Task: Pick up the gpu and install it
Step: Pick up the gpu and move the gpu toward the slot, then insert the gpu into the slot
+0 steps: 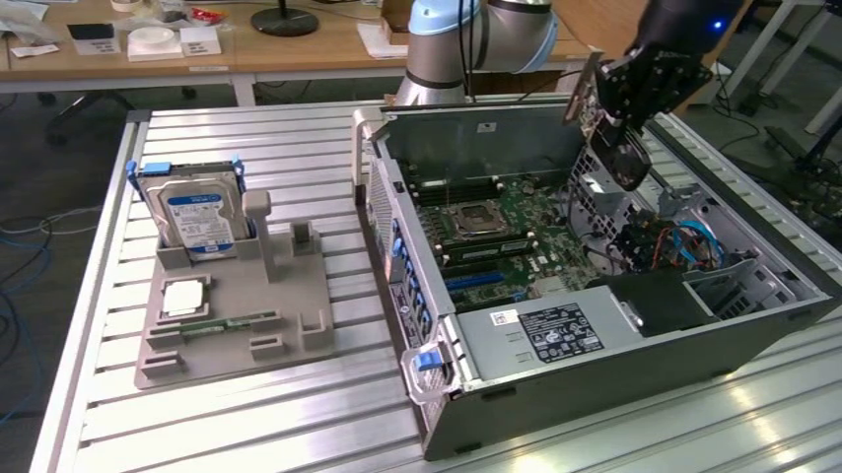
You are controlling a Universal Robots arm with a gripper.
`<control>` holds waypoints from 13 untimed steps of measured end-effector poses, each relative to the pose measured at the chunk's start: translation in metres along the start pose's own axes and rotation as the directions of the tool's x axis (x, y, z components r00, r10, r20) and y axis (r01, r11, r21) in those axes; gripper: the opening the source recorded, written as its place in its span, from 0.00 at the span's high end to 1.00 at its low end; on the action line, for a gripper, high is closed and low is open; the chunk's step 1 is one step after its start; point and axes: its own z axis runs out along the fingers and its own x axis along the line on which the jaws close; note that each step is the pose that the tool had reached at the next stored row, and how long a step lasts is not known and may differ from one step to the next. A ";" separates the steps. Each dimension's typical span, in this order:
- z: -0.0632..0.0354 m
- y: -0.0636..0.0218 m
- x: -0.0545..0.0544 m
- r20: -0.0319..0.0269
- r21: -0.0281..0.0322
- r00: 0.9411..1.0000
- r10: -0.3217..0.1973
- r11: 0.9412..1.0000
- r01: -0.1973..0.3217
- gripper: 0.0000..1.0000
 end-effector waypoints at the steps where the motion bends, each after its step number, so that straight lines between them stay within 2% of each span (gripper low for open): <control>1: 0.0003 0.0000 -0.001 0.000 0.000 1.000 0.001 1.000 -0.001 0.74; 13: 0.0021 0.0001 -0.004 0.001 0.000 1.000 0.021 1.000 -0.021 0.74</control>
